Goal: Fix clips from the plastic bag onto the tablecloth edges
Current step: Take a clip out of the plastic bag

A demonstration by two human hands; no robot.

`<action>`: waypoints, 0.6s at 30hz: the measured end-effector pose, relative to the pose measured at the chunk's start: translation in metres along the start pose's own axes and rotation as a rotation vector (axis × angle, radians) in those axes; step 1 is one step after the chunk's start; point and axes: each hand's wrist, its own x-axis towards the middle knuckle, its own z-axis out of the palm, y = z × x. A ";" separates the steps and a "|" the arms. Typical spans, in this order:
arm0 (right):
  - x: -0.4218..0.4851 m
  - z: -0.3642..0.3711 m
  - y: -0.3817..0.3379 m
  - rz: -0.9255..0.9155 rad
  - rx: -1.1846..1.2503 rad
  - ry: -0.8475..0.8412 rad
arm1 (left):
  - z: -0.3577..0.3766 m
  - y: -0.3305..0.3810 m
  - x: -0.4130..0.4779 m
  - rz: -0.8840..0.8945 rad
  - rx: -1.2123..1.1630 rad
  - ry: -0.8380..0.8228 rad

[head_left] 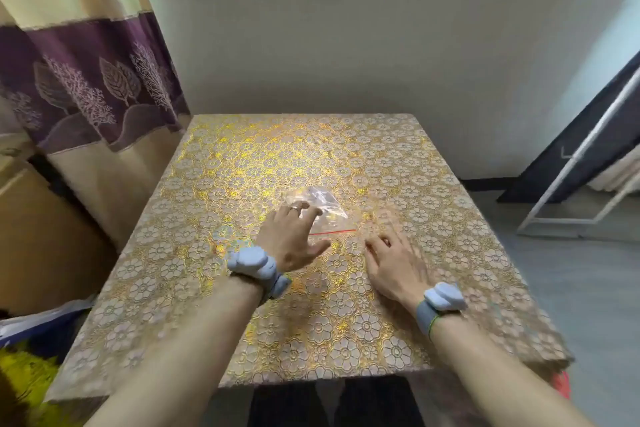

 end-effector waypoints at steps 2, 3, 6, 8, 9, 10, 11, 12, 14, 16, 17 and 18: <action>-0.018 0.002 0.003 0.009 0.003 -0.007 | -0.001 0.008 -0.009 -0.009 0.184 -0.024; -0.027 0.007 0.006 0.010 0.009 0.008 | 0.002 0.009 -0.012 -0.023 0.215 -0.009; -0.049 0.024 0.011 0.001 0.036 0.053 | 0.005 0.014 -0.018 -0.051 0.298 0.075; -0.050 0.026 0.012 0.003 0.064 0.090 | 0.004 0.011 -0.018 -0.035 0.334 0.116; -0.052 0.026 0.012 0.011 0.070 0.098 | 0.004 0.013 -0.021 -0.029 0.344 0.131; -0.051 0.026 0.013 0.010 0.071 0.096 | 0.005 0.014 -0.023 -0.030 0.345 0.133; -0.050 0.025 0.013 0.012 0.077 0.090 | 0.005 0.016 -0.027 -0.032 0.333 0.122; -0.050 0.024 0.013 0.016 0.081 0.090 | 0.007 0.020 -0.032 -0.033 0.310 0.103; -0.054 0.025 0.014 0.030 0.086 0.100 | 0.013 0.028 -0.044 -0.061 0.177 0.082; -0.053 0.026 0.011 0.031 0.093 0.102 | 0.020 0.033 -0.053 -0.135 -0.029 0.046; -0.053 0.025 0.011 0.031 0.096 0.103 | 0.026 0.035 -0.056 -0.158 -0.144 0.038; -0.055 0.025 0.010 0.029 0.100 0.097 | 0.033 0.037 -0.062 -0.165 -0.267 0.043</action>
